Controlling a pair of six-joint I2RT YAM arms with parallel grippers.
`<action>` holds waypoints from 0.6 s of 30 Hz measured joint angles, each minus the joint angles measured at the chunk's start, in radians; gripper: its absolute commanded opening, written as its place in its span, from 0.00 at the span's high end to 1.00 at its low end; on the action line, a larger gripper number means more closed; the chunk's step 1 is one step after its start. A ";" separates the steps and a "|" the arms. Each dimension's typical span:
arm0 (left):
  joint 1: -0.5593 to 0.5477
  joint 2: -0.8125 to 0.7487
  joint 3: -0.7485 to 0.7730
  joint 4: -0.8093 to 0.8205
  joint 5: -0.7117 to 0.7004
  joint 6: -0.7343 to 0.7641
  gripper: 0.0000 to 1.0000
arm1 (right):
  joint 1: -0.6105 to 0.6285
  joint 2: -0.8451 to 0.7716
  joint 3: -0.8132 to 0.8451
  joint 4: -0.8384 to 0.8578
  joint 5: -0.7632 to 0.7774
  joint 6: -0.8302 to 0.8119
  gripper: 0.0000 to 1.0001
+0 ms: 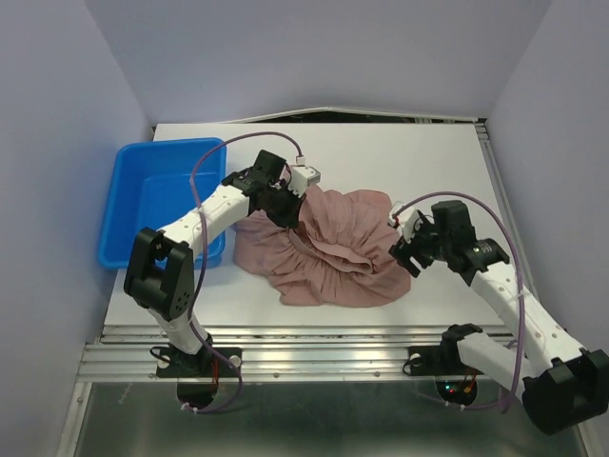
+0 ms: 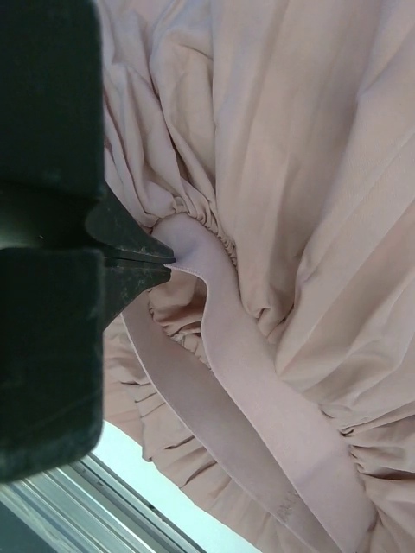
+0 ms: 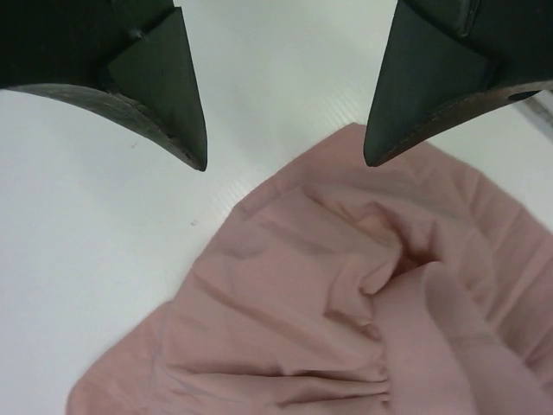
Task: Fold and stack the skirts
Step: Flatten the skirt out
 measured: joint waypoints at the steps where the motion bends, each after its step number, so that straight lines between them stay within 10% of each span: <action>1: 0.000 0.003 0.002 0.000 0.003 0.000 1.00 | 0.000 -0.017 0.006 -0.028 -0.033 -0.010 0.23; 18: 0.140 0.141 0.096 -0.050 0.168 -0.027 1.00 | 0.154 0.104 0.018 0.056 -0.212 0.061 0.30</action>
